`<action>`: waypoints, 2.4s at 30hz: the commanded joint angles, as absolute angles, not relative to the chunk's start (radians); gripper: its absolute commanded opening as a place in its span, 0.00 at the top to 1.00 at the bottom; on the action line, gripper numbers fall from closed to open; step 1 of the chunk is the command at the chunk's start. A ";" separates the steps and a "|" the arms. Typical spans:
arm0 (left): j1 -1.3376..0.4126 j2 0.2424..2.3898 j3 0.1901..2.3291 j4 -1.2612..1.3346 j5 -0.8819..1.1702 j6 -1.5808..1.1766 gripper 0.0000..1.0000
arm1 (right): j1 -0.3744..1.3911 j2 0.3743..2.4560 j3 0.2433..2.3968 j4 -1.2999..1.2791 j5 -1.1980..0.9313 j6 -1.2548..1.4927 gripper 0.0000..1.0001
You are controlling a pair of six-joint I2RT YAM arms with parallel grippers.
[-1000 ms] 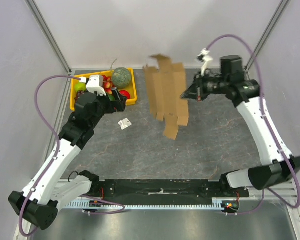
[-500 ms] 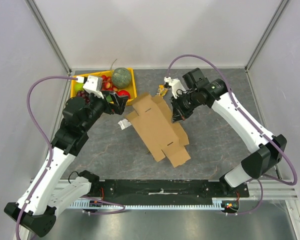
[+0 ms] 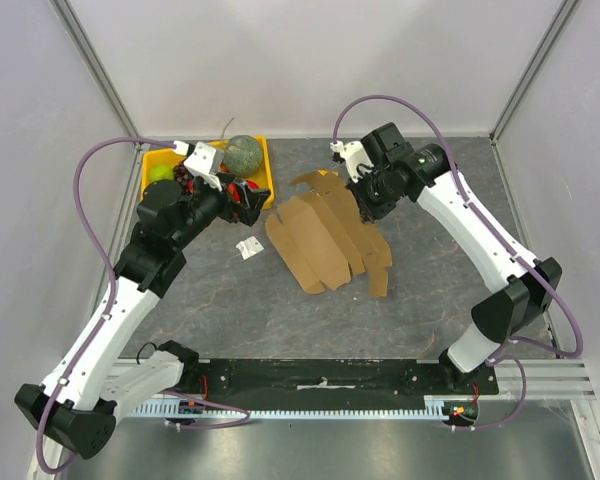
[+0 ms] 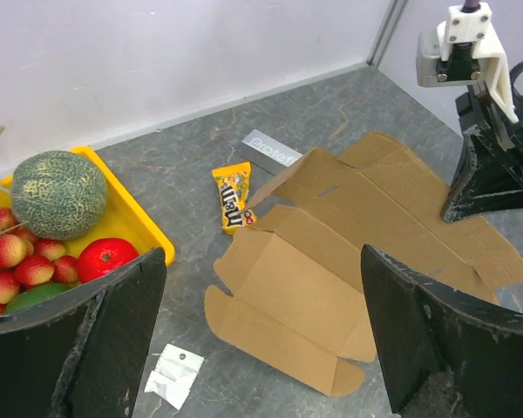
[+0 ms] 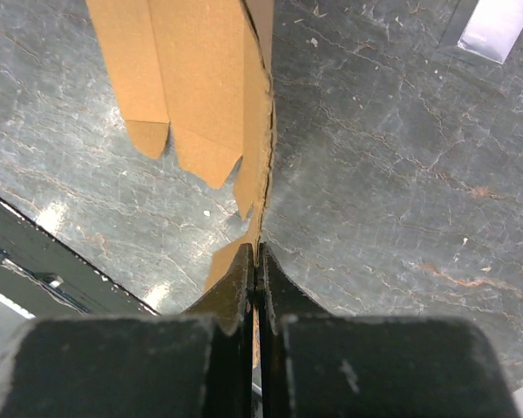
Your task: Fold the paper box
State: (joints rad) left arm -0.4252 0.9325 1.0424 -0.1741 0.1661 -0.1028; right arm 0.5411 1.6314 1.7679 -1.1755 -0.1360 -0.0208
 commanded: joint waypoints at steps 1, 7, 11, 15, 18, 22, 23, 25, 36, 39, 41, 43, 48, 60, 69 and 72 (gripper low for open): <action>-0.426 0.959 1.068 -0.126 0.242 -0.041 0.02 | 0.541 1.649 1.776 -1.201 -0.147 -0.074 1.00; -0.425 0.992 1.043 -0.112 0.297 -0.005 0.00 | 0.541 1.678 1.756 -1.213 -0.218 -0.094 1.00; -0.426 0.994 0.997 -0.089 0.340 -0.002 0.00 | 0.541 1.683 1.740 -1.216 -0.261 -0.103 1.00; -0.426 1.002 0.947 -0.066 0.405 0.051 0.00 | 0.543 1.684 1.730 -1.218 -0.297 -0.112 1.00; -0.425 1.018 0.902 -0.031 0.429 0.072 0.00 | 0.549 1.686 1.721 -1.220 -0.337 -0.121 1.00; -0.425 1.048 0.877 -0.003 0.449 0.112 0.00 | 0.557 1.687 1.715 -1.221 -0.354 -0.126 1.00; -0.425 1.054 0.873 0.027 0.456 0.120 0.00 | 0.558 1.687 1.715 -1.221 -0.354 -0.126 1.00; -0.426 1.071 0.870 0.043 0.457 0.133 0.00 | 0.560 1.687 1.712 -1.221 -0.357 -0.126 1.00; -0.425 1.209 0.949 0.054 0.376 0.238 0.01 | 0.561 1.671 1.703 -1.221 -0.367 -0.132 1.00; -0.426 1.247 0.974 0.052 0.393 0.249 0.06 | 0.561 1.664 1.701 -1.218 -0.371 -0.132 1.00; -0.425 1.272 0.988 0.052 0.403 0.250 0.14 | 0.561 1.663 1.698 -1.216 -0.370 -0.132 1.00; -0.425 1.287 0.999 0.052 0.416 0.245 0.24 | 0.561 1.663 1.698 -1.216 -0.373 -0.132 1.00; -0.426 1.302 1.003 0.052 0.459 0.232 0.39 | 0.561 1.664 1.706 -1.215 -0.374 -0.130 1.00; -0.425 1.330 1.022 0.011 0.505 0.212 0.61 | 0.561 1.687 1.735 -1.212 -0.371 -0.124 1.00; -0.425 1.333 1.014 0.009 0.518 0.192 0.94 | 0.561 1.660 1.697 -1.151 -0.333 -0.114 0.84; -0.426 1.338 1.011 0.011 0.525 0.176 0.98 | 0.561 1.622 1.631 -1.073 -0.337 -0.109 0.78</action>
State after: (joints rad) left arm -0.4248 1.3308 0.9771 -0.0128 0.4911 0.2001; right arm 0.5568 1.6829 1.6863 -1.1698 -0.3412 -0.1047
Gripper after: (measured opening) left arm 0.041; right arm 0.193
